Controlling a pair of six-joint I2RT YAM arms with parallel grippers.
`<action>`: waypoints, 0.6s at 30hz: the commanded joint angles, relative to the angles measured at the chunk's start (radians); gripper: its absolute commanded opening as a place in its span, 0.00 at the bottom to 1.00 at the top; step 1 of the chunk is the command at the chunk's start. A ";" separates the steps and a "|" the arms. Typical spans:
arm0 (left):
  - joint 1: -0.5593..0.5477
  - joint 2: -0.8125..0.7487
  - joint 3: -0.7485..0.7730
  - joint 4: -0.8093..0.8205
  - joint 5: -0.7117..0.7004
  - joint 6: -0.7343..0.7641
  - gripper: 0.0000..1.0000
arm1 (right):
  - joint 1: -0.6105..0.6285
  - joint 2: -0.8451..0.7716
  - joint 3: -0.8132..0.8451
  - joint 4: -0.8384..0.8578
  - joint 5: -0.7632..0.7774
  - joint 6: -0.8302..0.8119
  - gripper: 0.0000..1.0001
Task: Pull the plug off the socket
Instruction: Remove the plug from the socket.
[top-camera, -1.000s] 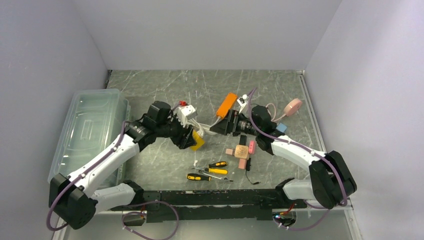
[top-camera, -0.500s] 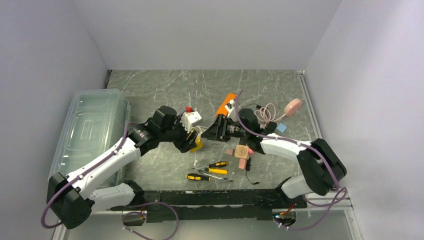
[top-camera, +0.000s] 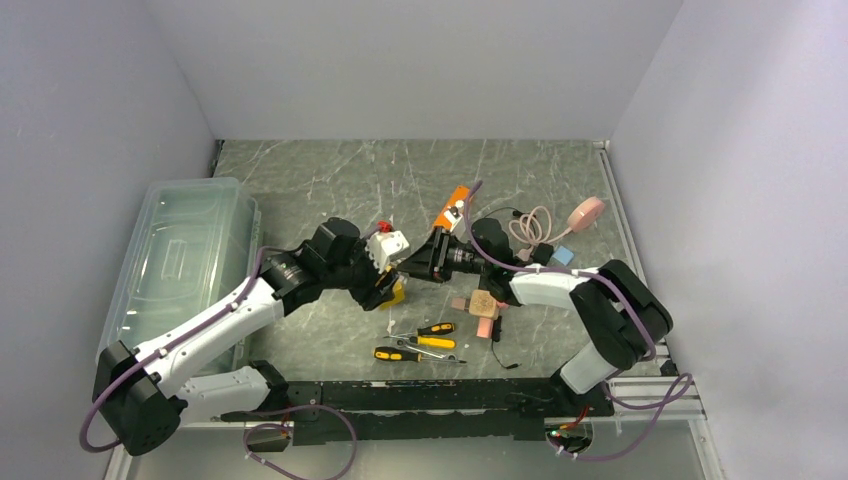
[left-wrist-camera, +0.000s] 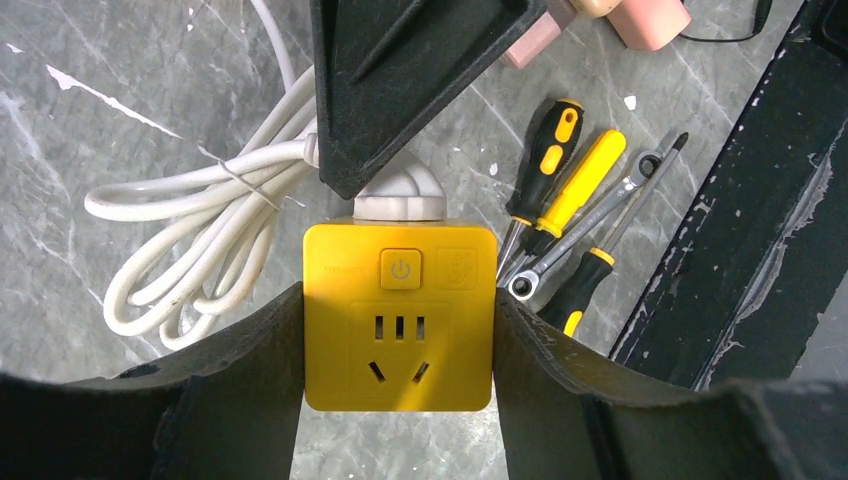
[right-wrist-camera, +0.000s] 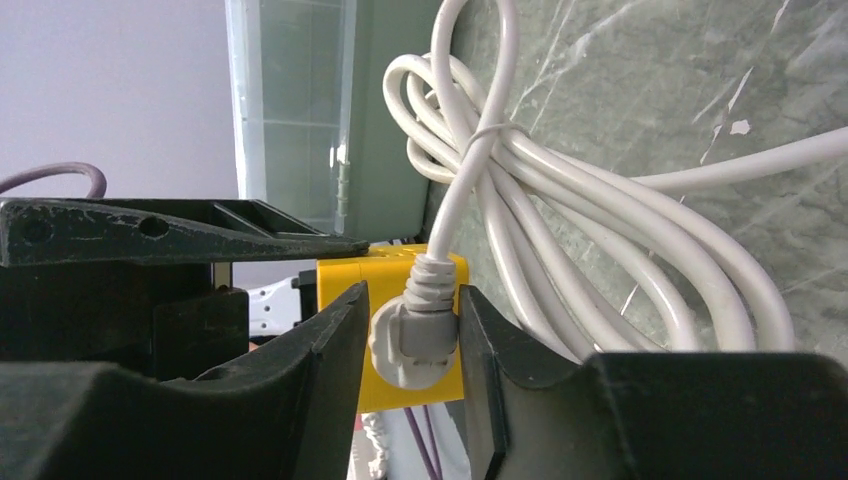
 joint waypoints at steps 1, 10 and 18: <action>-0.008 -0.012 0.016 0.071 -0.022 0.022 0.00 | 0.012 0.023 0.020 0.113 -0.042 0.051 0.39; -0.009 -0.010 0.017 0.071 -0.019 0.021 0.00 | 0.036 0.051 0.027 0.136 -0.068 0.069 0.23; -0.008 -0.021 0.028 0.069 -0.074 -0.037 0.40 | 0.037 -0.015 0.001 0.096 0.007 0.025 0.00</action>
